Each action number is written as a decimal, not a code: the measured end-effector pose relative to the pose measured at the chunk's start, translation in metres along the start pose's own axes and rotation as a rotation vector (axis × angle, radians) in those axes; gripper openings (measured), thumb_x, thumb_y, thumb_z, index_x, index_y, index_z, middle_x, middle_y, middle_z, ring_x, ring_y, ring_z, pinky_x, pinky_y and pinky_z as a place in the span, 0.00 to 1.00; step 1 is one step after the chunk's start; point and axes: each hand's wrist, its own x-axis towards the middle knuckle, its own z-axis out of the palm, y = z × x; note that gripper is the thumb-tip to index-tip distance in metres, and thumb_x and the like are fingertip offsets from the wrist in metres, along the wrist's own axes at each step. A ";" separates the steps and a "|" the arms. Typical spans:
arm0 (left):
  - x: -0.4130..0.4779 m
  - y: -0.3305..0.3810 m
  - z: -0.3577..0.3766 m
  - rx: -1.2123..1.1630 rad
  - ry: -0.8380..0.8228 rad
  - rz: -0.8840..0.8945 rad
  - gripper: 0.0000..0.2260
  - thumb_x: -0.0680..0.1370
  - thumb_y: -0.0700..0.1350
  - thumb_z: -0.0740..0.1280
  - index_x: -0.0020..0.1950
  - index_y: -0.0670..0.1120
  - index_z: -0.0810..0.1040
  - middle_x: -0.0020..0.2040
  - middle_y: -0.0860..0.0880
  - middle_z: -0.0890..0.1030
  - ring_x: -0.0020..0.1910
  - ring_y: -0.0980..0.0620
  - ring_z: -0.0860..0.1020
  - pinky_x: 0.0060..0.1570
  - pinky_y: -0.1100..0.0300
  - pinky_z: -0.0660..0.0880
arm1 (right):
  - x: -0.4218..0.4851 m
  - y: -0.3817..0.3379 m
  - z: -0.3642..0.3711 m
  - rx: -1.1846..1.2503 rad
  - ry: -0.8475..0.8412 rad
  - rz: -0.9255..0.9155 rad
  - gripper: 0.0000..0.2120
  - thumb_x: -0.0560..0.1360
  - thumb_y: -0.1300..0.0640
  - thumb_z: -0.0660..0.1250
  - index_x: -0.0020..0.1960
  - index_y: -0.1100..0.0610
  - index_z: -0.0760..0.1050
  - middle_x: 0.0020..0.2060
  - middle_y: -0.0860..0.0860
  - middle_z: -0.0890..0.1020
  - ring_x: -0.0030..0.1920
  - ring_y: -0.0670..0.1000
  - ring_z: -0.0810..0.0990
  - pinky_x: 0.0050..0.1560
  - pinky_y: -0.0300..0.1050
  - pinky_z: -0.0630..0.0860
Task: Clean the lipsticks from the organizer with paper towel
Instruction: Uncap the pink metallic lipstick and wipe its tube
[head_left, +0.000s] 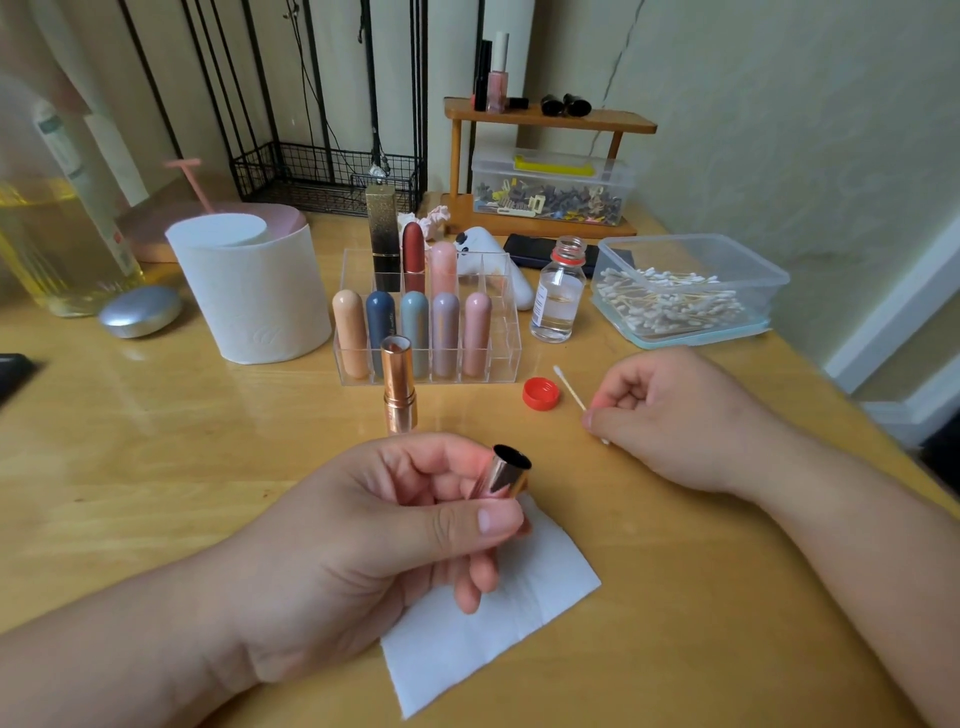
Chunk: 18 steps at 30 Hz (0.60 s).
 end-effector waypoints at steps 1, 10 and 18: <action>0.000 0.000 0.000 0.003 0.002 -0.006 0.06 0.69 0.38 0.74 0.44 0.39 0.83 0.39 0.39 0.78 0.29 0.51 0.78 0.29 0.61 0.76 | 0.002 0.001 0.001 -0.013 0.014 0.013 0.05 0.71 0.58 0.74 0.37 0.55 0.81 0.28 0.52 0.80 0.26 0.44 0.73 0.29 0.39 0.71; 0.002 0.003 0.001 -0.043 -0.033 -0.045 0.21 0.73 0.43 0.72 0.53 0.26 0.73 0.40 0.39 0.79 0.30 0.51 0.76 0.29 0.61 0.75 | 0.005 0.001 0.006 -0.123 0.024 0.012 0.06 0.72 0.56 0.72 0.36 0.53 0.79 0.23 0.45 0.78 0.22 0.41 0.71 0.27 0.39 0.69; 0.002 0.001 0.000 -0.023 -0.026 -0.064 0.17 0.72 0.42 0.73 0.51 0.30 0.77 0.40 0.38 0.78 0.29 0.50 0.77 0.29 0.61 0.75 | -0.002 -0.007 0.002 -0.103 0.096 0.021 0.12 0.68 0.46 0.78 0.38 0.52 0.79 0.29 0.47 0.81 0.28 0.45 0.77 0.32 0.44 0.76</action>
